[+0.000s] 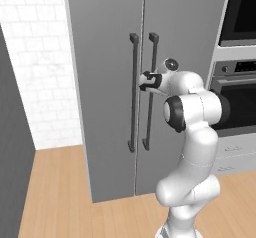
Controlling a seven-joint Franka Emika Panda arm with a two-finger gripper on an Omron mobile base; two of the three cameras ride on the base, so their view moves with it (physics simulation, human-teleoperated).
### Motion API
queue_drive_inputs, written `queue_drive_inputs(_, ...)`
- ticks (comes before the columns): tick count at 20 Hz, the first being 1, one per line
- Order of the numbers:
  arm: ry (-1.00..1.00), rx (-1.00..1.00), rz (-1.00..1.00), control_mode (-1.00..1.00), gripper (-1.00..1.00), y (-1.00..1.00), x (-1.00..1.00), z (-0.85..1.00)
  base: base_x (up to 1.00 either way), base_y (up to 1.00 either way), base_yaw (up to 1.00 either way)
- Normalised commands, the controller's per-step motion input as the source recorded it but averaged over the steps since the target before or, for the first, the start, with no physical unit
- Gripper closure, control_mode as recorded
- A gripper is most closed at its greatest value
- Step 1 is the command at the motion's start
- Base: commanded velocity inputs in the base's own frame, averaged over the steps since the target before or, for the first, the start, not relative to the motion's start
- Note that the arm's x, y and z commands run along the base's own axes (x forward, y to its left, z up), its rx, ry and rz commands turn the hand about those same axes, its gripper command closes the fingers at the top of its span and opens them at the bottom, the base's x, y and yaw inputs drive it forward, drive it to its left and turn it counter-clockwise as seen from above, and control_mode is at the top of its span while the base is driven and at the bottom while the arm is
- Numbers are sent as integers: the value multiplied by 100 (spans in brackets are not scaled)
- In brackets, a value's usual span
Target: Take the strawberry from the fridge and place it on top of the pancake, located on the dining counter.
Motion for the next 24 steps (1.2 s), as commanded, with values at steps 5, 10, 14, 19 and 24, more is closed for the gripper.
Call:
queue_drive_inputs(5,7,-3,-1,-100,100,8,19,-28,0,0,0)
queue_drive_inputs(10,0,1,-15,-100,100,-54,-71,-7,0,0,0)
queue_drive_inputs(14,4,1,-14,-100,100,-82,-99,0,0,0,0)
queue_drive_inputs(19,4,1,-6,-100,100,-98,-80,0,0,0,0)
queue_drive_inputs(24,3,6,-3,-100,100,-100,-58,0,0,0,0)
